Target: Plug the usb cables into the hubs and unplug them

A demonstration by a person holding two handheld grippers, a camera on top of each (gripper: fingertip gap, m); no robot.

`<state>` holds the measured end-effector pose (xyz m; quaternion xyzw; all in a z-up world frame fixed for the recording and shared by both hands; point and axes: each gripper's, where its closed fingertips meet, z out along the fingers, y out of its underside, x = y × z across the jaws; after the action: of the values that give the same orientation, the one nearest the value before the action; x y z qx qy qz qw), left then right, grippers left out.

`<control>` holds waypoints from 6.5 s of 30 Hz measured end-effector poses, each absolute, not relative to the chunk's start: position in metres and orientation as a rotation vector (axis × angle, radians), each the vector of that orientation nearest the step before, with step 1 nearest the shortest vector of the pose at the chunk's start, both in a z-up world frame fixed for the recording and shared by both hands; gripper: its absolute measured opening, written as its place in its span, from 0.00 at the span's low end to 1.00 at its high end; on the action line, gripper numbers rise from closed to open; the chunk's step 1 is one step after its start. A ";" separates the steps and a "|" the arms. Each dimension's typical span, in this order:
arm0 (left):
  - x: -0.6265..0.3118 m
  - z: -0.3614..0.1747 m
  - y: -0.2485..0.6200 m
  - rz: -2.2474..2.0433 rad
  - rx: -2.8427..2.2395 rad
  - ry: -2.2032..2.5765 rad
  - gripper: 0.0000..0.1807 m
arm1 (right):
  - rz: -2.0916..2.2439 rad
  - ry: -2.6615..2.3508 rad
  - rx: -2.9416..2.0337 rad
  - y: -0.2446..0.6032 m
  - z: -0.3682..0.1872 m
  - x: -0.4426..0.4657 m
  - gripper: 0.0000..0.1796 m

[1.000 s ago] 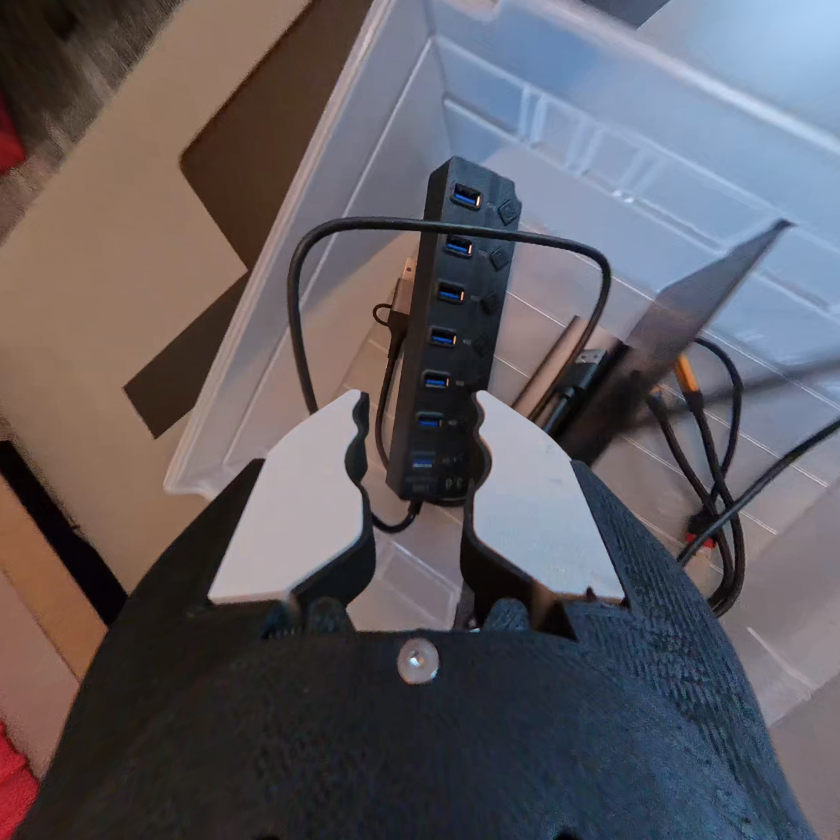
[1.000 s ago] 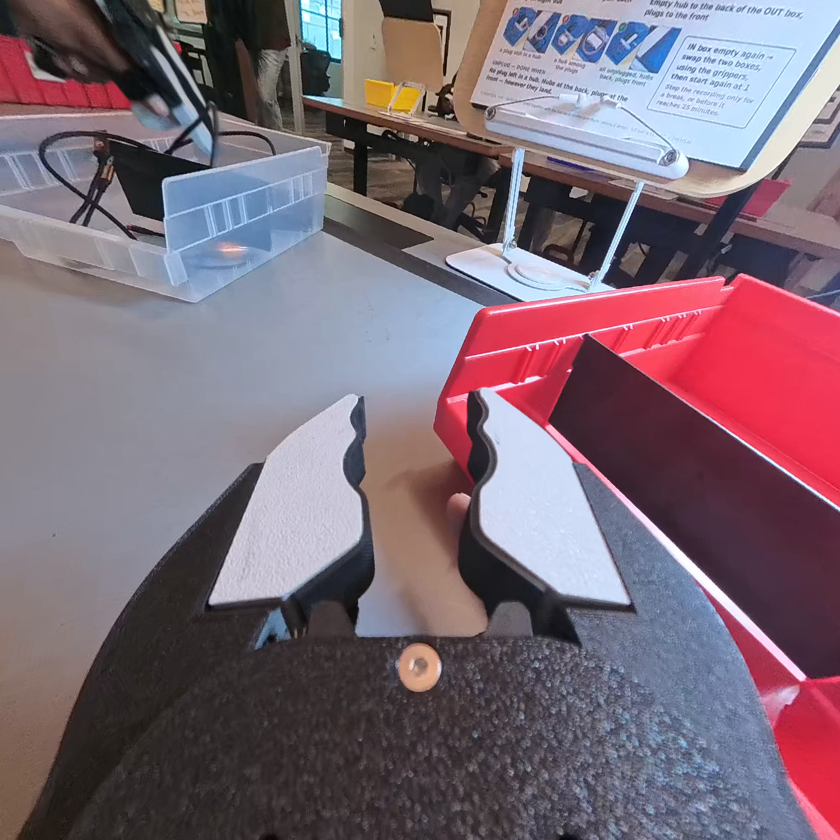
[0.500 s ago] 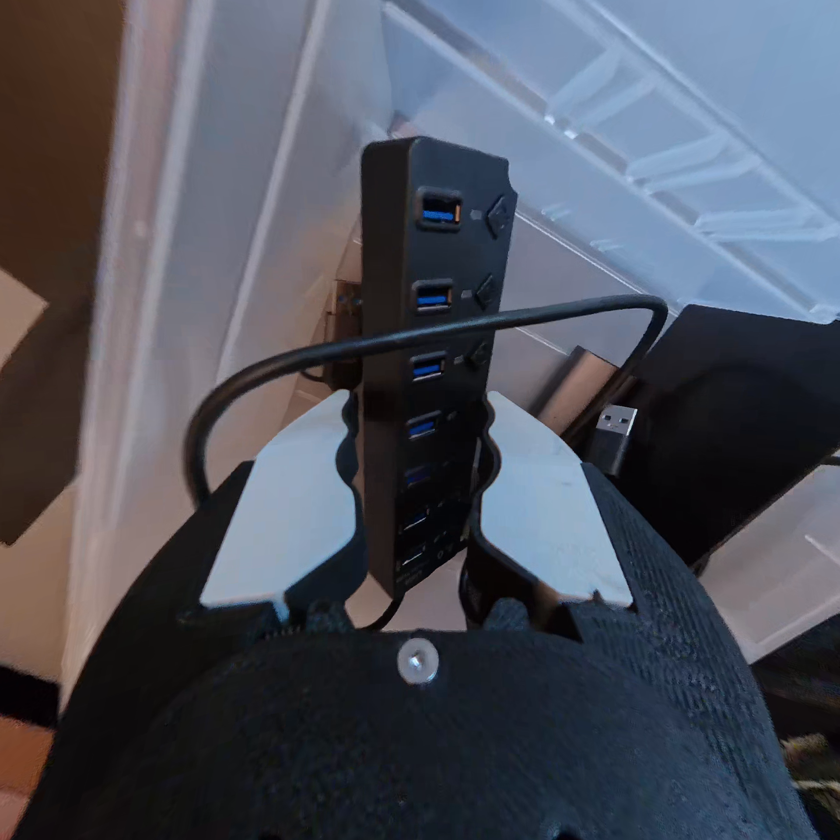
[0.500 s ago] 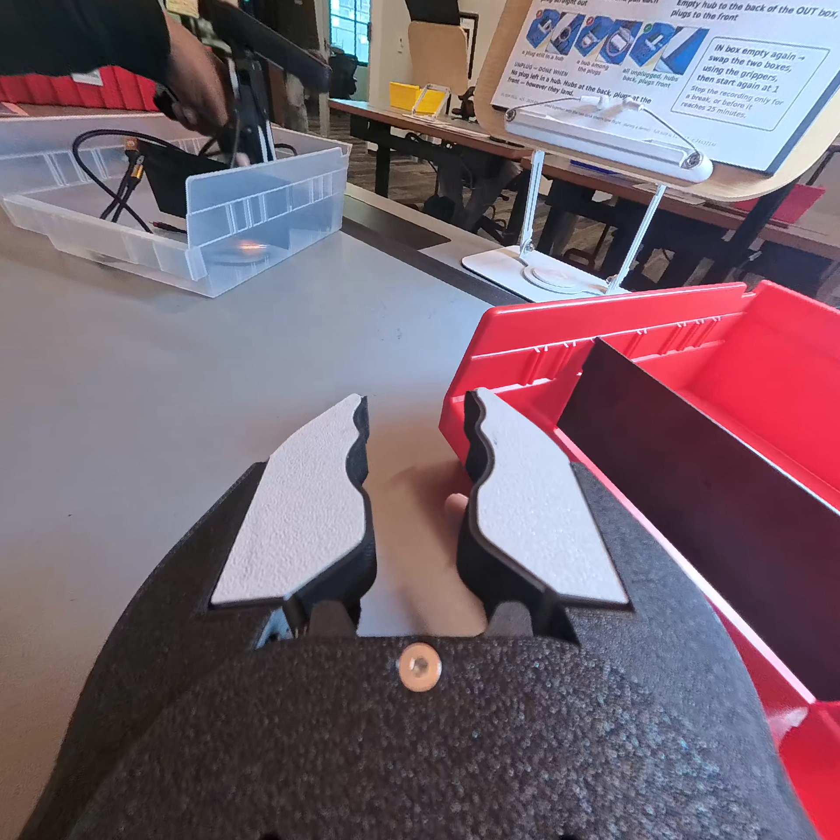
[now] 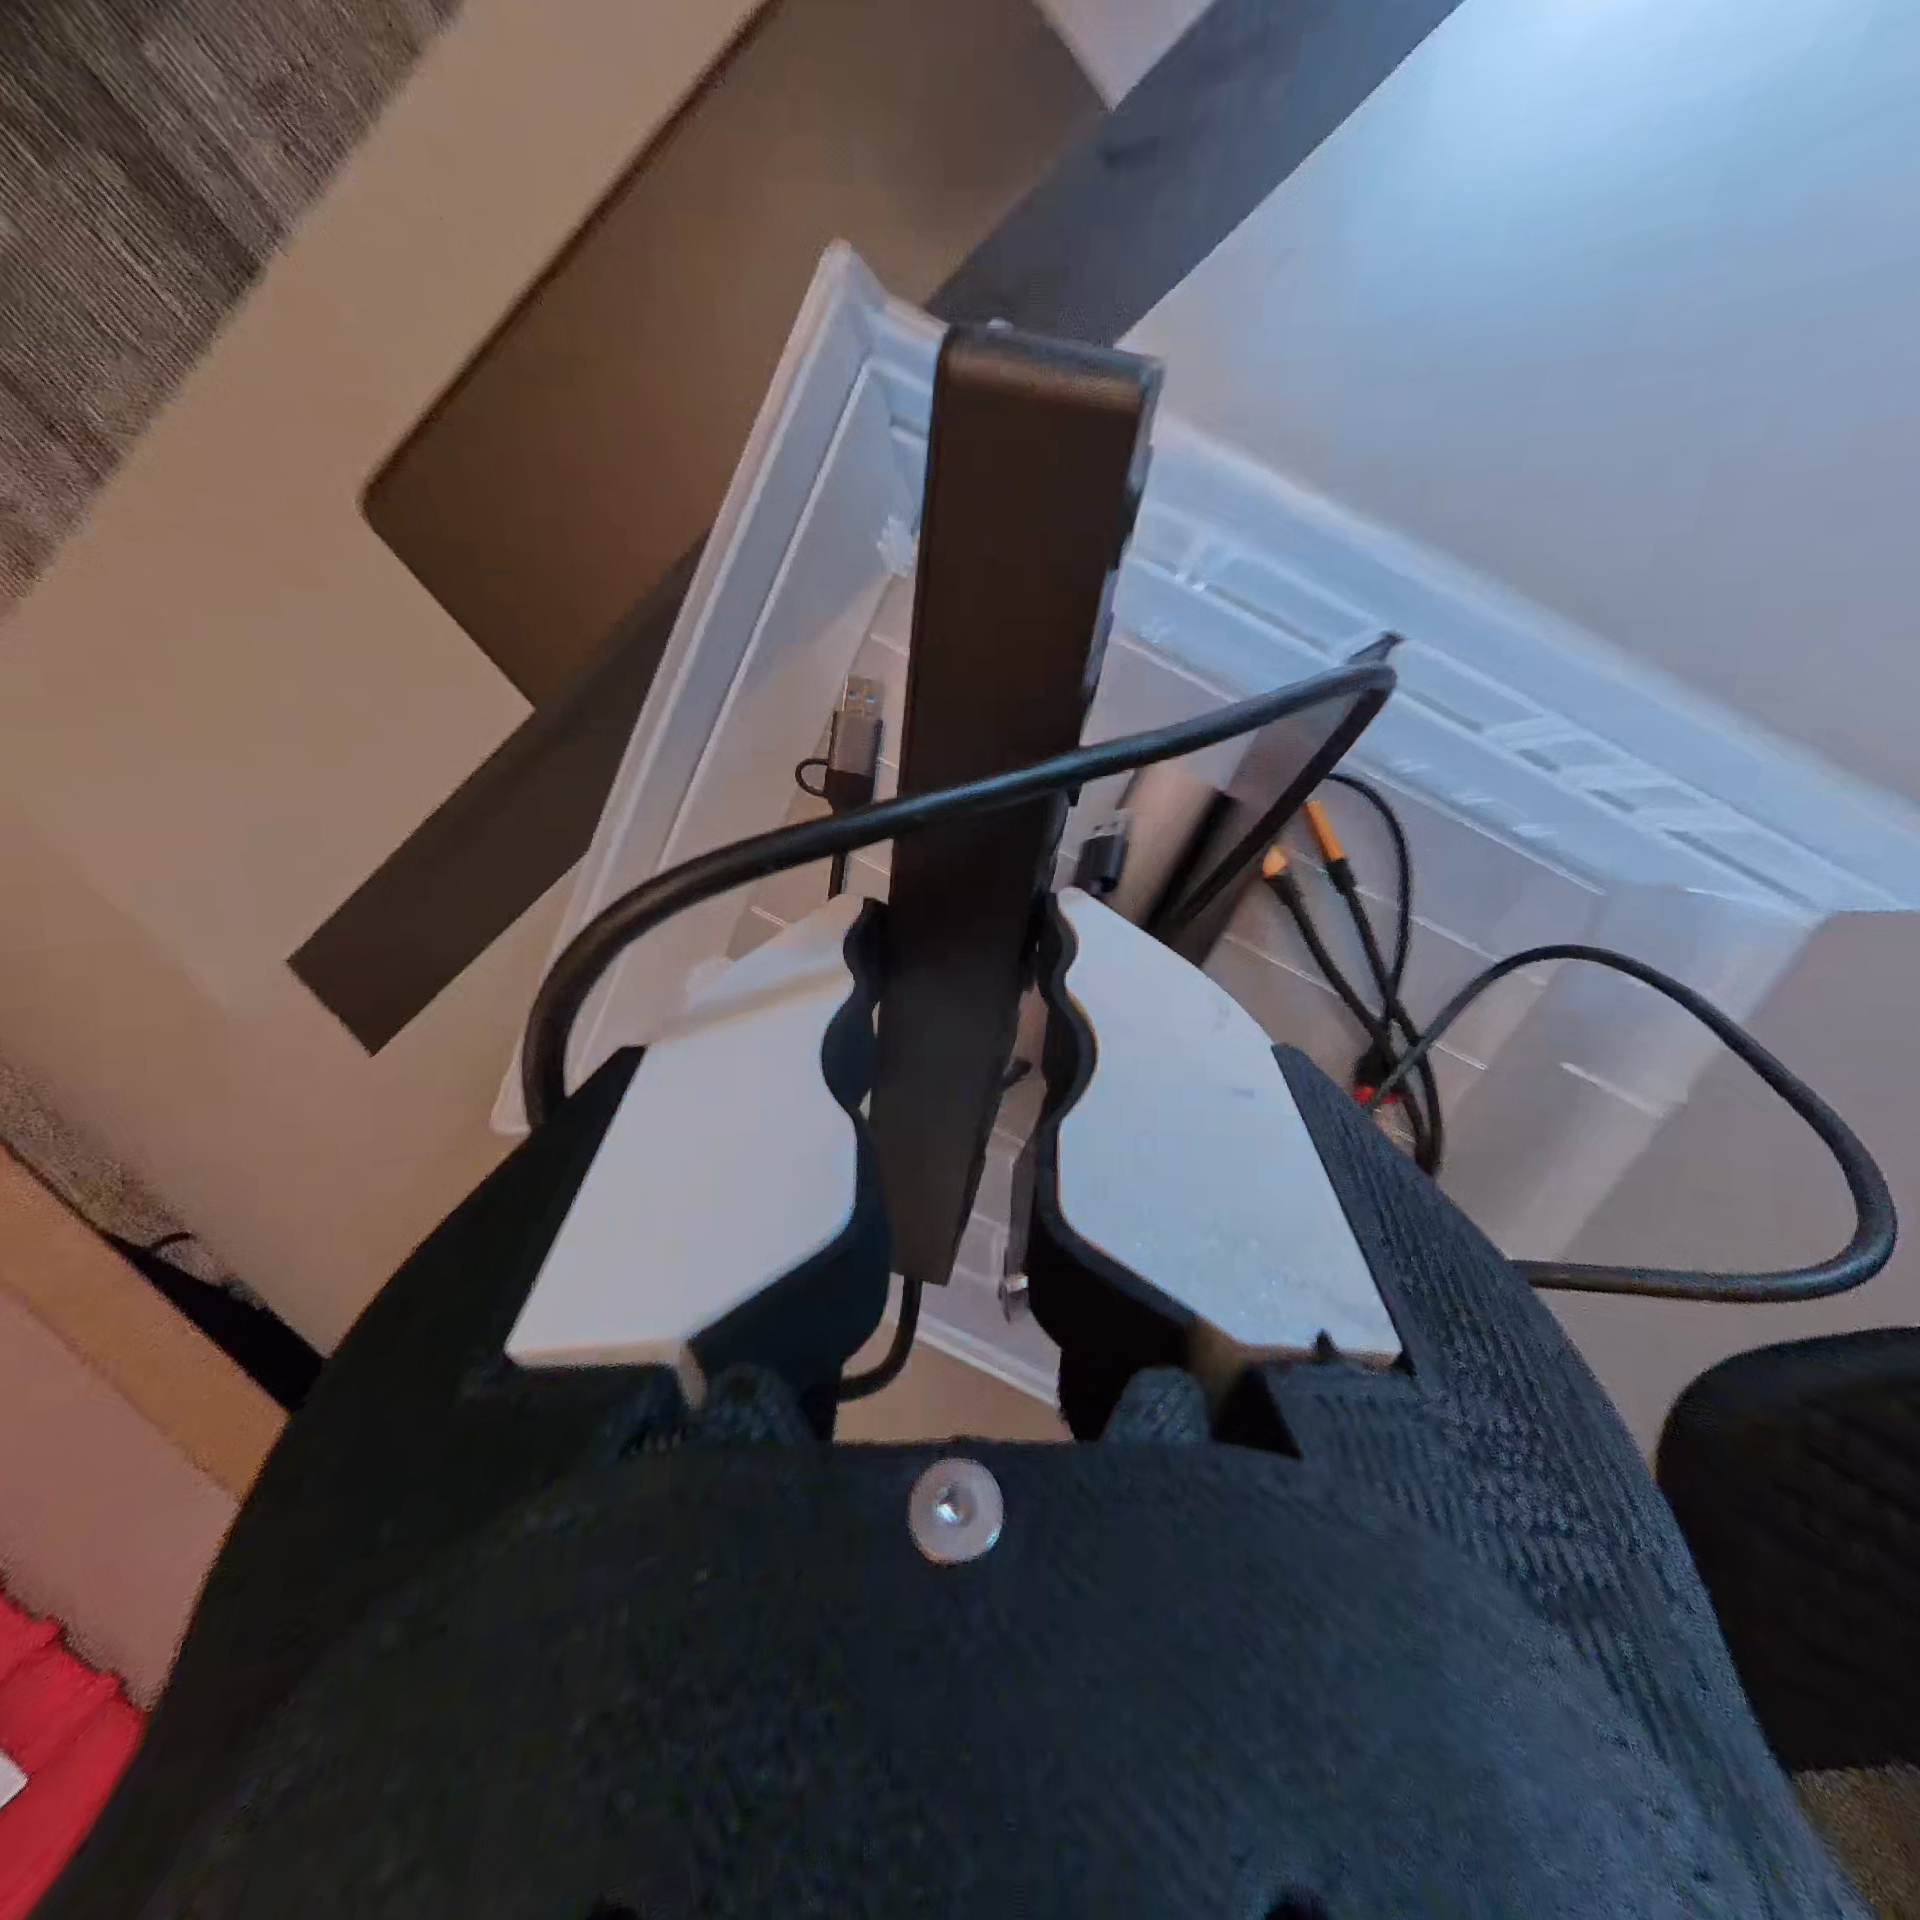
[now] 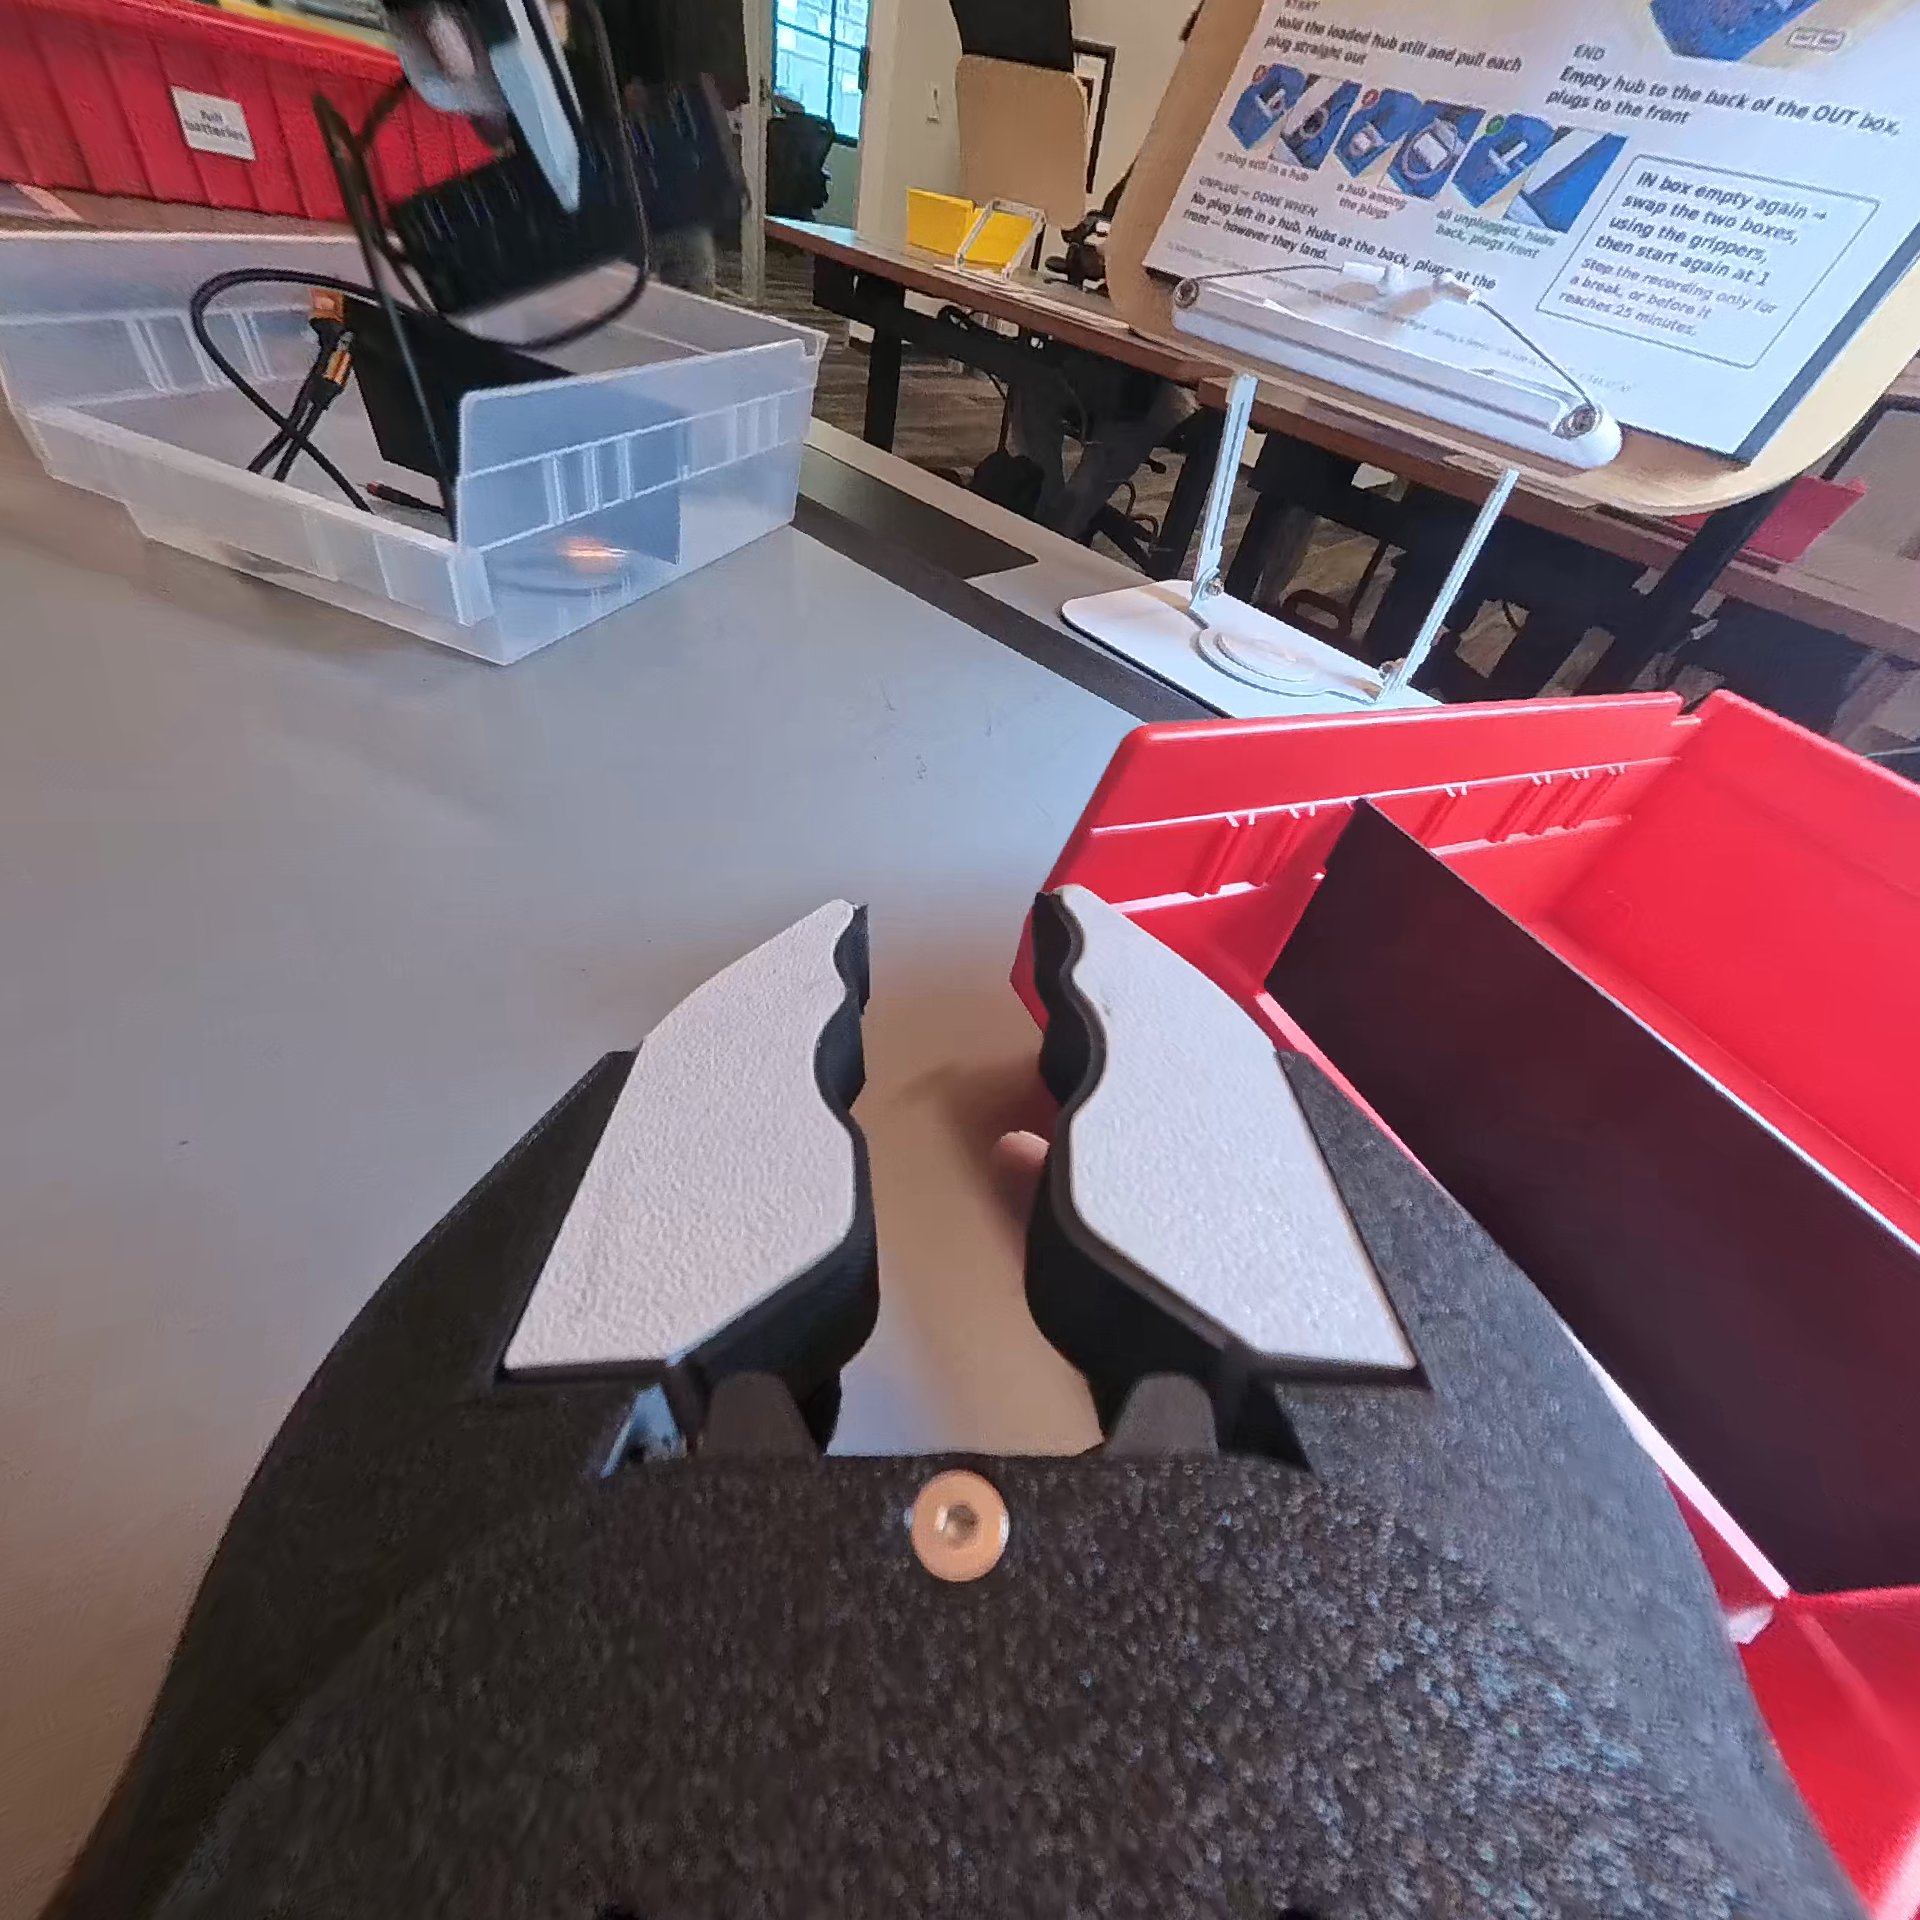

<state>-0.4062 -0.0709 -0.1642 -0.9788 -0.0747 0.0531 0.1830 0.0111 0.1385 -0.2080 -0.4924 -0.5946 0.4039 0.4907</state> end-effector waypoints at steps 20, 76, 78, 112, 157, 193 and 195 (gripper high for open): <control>-0.229 0.056 -0.029 0.196 -2.291 0.129 0.16 | 1.150 -1.628 -0.967 0.042 -0.179 -0.020 0.22; -0.070 -0.083 -0.045 -1.007 -1.331 0.189 0.16 | 0.578 -2.306 -1.126 0.087 -0.287 -0.015 0.02; -0.107 -0.092 -0.034 -0.889 -1.392 -0.022 0.15 | 0.659 -2.391 -0.927 0.063 -0.281 -0.008 0.01; -0.006 -0.115 -0.061 -1.264 -1.383 0.547 0.14 | 1.864 -1.667 -0.707 0.060 -0.092 0.022 0.31; 0.009 -0.203 -0.004 -0.514 -1.842 0.642 0.32 | 1.603 -1.825 -0.796 -0.006 -0.142 -0.014 0.41; -0.308 -0.281 -0.180 0.562 -3.246 1.298 0.08 | 1.575 -1.668 -0.996 0.067 -0.171 -0.002 0.35; -0.303 -0.269 -0.177 0.550 -3.237 1.249 0.04 | 1.579 -1.658 -0.995 0.070 -0.169 -0.002 0.35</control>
<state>-0.3026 -0.1769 -0.2687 -0.9056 0.3494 0.1540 -0.1845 -0.0018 0.0696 -0.1687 -0.3780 -0.6298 0.5999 0.3170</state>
